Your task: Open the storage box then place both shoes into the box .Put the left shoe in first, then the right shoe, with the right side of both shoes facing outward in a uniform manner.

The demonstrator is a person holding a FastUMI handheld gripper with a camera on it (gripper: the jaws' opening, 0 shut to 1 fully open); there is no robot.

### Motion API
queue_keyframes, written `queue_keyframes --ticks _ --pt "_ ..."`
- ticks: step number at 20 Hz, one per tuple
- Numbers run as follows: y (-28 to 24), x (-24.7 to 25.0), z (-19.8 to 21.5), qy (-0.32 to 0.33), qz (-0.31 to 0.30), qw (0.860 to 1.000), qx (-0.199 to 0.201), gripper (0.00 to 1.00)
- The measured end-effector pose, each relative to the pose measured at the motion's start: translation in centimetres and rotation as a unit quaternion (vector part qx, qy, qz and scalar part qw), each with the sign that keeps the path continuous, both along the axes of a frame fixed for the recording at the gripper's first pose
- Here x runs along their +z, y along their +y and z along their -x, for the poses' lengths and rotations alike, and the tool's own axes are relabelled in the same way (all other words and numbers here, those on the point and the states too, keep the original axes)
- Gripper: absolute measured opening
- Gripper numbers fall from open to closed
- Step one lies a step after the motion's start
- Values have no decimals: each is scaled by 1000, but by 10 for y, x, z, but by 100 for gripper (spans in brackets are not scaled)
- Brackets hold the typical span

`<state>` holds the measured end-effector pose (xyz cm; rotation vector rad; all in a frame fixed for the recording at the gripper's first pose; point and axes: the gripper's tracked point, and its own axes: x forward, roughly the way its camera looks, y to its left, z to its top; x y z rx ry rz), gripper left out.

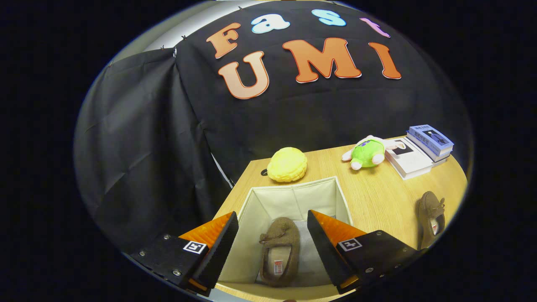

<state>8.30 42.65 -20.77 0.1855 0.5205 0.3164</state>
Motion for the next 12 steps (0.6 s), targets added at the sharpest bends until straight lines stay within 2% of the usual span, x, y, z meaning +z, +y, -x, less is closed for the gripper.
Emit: queue_keyframes --ticks 5,12 --pt "-37 14 -2 -23 15 1000 -12 98" --pt "-126 14 -7 -33 36 997 -53 99"
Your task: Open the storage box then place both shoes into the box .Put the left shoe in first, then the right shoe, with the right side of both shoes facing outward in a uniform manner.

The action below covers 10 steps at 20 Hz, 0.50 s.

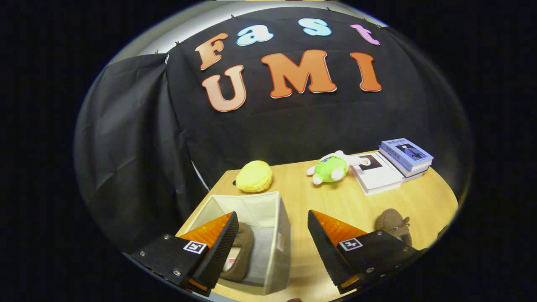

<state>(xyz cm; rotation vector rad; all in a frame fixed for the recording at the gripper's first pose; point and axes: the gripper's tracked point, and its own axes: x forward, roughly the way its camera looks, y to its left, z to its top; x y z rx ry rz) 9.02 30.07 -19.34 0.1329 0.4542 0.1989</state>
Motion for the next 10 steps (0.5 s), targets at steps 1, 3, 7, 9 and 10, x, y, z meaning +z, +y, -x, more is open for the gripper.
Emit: queue_keyframes --ticks 1,3,7,9,10 --pt "-13 -1 0 0 1 1000 -6 99" --pt "-44 -5 0 -2 4 1000 -21 98" --pt "-104 -17 5 -6 21 998 -57 99" --pt "-133 -31 10 -1 35 997 -73 98" --pt "-146 -38 11 4 39 996 -81 98"
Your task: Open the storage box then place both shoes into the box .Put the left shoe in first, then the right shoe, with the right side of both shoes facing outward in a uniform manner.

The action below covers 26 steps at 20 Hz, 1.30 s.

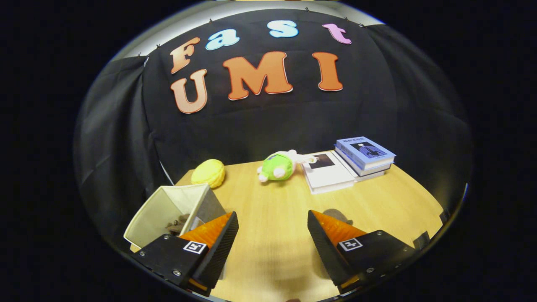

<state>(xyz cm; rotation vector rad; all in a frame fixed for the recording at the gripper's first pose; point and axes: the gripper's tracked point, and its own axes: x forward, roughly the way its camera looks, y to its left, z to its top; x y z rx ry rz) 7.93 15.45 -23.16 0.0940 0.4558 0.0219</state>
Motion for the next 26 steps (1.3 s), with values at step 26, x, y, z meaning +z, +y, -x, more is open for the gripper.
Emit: queue_keyframes --ticks 26 --pt "-129 -136 23 111 2 992 -67 89"
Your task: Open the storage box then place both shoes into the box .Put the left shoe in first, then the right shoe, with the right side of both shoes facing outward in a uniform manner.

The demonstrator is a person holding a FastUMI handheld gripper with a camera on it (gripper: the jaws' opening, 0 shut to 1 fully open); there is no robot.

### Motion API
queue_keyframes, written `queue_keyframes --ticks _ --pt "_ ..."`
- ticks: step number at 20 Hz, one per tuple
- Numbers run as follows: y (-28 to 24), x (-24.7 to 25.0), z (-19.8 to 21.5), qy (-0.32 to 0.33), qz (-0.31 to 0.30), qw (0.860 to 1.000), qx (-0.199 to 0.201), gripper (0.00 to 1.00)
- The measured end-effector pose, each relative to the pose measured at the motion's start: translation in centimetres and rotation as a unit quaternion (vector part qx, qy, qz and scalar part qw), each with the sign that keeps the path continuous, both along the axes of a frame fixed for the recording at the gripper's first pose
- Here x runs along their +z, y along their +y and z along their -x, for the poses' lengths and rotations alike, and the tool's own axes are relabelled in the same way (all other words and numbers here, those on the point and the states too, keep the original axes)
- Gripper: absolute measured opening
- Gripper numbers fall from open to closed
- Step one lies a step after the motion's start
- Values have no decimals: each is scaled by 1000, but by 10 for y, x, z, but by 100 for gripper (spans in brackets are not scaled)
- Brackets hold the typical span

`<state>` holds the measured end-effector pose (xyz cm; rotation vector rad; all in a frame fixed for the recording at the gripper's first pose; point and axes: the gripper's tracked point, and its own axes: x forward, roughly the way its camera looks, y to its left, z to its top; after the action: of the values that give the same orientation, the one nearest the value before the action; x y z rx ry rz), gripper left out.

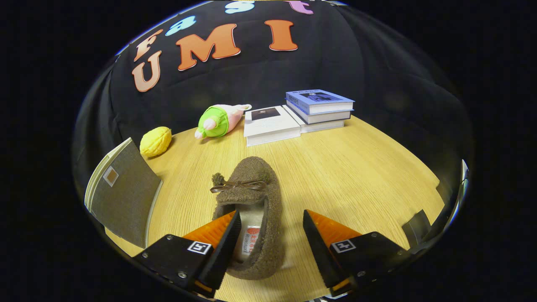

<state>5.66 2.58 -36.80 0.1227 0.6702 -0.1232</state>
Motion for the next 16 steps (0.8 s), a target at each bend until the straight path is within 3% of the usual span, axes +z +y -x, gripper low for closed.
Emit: queue_keyframes --ticks 3,5,6,7,10,16 --pt "2 -4 -5 3 -5 1000 -1 67" --pt "-3 -5 -7 6 -2 1000 -18 39" --pt "-8 -3 -8 4 6 1000 -28 17" --pt "-7 -2 -9 3 11 1000 -26 8" --pt "-2 4 -7 -1 14 1000 -26 1" --pt "19 50 -11 -42 1 999 -21 1"
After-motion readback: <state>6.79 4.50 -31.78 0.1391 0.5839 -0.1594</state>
